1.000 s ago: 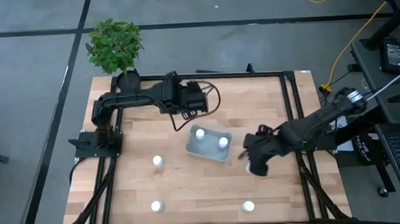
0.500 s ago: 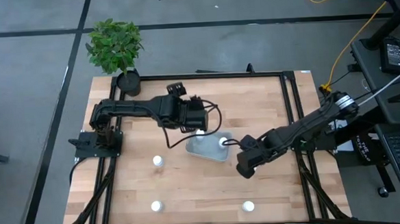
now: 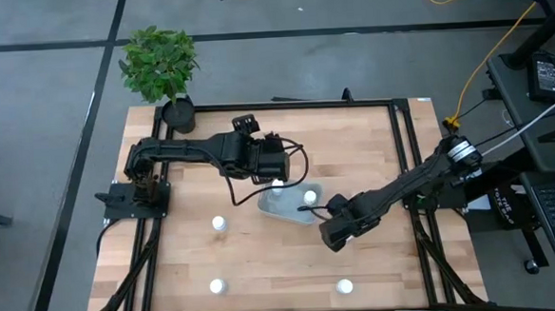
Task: Pick and place pill bottles into a basket
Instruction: Put the white pill bottle into the gray bin
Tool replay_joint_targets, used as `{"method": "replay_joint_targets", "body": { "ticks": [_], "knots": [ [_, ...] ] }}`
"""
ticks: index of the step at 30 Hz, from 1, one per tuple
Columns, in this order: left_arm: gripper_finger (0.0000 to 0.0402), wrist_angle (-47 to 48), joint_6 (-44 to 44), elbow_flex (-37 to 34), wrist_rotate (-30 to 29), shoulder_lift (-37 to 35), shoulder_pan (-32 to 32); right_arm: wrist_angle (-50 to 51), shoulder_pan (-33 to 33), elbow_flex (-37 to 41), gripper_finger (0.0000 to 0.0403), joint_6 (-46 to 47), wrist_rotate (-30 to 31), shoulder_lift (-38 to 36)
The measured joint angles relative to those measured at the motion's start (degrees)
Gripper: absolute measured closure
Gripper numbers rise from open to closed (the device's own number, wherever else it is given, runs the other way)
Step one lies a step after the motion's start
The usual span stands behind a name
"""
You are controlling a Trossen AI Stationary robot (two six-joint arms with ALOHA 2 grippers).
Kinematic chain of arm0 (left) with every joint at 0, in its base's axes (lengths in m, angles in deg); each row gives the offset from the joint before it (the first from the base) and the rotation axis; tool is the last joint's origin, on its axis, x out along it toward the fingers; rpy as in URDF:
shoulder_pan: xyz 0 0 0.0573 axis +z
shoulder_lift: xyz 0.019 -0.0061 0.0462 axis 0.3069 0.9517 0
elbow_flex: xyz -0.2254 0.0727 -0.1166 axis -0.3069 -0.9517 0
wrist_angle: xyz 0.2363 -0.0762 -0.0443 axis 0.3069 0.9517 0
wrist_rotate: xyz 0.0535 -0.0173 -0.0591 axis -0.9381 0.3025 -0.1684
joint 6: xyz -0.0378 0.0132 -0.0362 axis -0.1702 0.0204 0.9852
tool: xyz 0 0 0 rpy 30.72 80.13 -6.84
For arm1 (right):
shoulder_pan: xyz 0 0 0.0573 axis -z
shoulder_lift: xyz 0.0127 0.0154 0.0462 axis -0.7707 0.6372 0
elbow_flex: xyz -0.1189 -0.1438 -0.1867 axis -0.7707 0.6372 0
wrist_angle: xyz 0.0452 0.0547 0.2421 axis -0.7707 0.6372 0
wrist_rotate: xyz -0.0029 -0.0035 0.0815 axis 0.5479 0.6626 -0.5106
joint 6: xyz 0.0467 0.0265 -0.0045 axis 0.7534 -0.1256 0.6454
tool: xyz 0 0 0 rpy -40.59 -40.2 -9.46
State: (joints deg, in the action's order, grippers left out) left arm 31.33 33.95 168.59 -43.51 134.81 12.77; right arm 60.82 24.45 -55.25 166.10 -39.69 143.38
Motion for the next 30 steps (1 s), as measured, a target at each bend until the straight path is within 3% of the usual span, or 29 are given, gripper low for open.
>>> {"method": "replay_joint_targets", "body": {
  "ticks": [6, 12, 23, 30],
  "knots": [
    [0.0059, -0.1, -0.6, 0.0, 0.0, 0.0, 0.0, -0.4, -1.1, 0.0, 0.0025, 0.0, -1.6, 2.3],
    [0.0059, -0.4, -1.0, 0.0, 0.0, 0.0, 0.0, -0.5, -2.2, 0.0, 0.0063, 0.0, -1.9, 2.8],
    [0.0059, -0.4, -1.4, 0.0, 0.0, 0.0, -0.2, -5.6, -2.3, 2.8, 0.0158, -0.1, -4.7, 2.8],
    [0.0059, -0.4, -1.4, 0.0, 0.1, 0.0, -0.4, -6.7, -2.5, 4.3, 0.0243, 0.0, -6.4, 2.7]
  ]
}}
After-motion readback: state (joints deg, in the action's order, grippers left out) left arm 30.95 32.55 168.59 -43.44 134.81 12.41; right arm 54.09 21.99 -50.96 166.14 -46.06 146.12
